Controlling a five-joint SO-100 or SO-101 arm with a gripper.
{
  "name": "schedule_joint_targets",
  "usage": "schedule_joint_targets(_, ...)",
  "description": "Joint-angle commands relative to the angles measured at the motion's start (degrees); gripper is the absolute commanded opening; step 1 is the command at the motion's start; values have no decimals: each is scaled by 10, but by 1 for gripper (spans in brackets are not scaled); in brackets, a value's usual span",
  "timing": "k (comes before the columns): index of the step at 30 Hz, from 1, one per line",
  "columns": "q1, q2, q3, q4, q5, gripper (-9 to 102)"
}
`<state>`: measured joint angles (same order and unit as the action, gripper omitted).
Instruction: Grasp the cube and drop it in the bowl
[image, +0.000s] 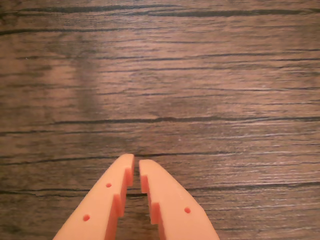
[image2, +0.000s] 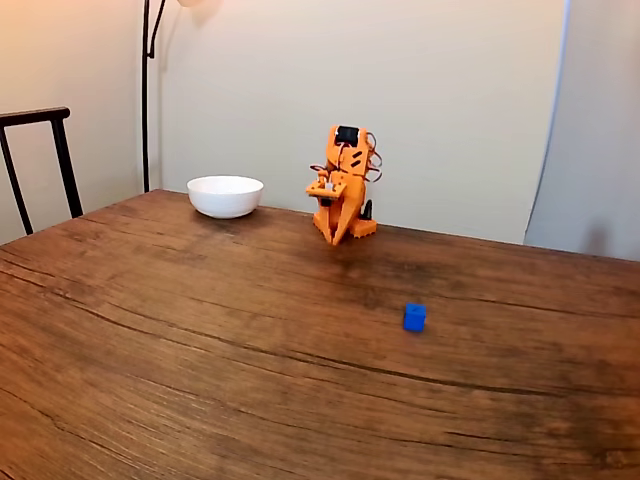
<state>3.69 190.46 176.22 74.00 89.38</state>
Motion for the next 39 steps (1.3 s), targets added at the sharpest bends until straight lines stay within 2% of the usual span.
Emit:
schedule_joint_targets(1, -11, -2, -47, 25, -5, -1)
schedule_joint_targets(7, -45, -5, -111, 25, -11, -1)
schedule_joint_targets(19, -46, -7, -192, 16, -25, 0)
schedule_joint_targets(23, -58, -23, -216, -20, -22, 0)
schedule_joint_targets(28, -91, -142, -267, -68, -26, 0)
schedule_joint_targets(39, -139, -504, -484, -153, -26, 0)
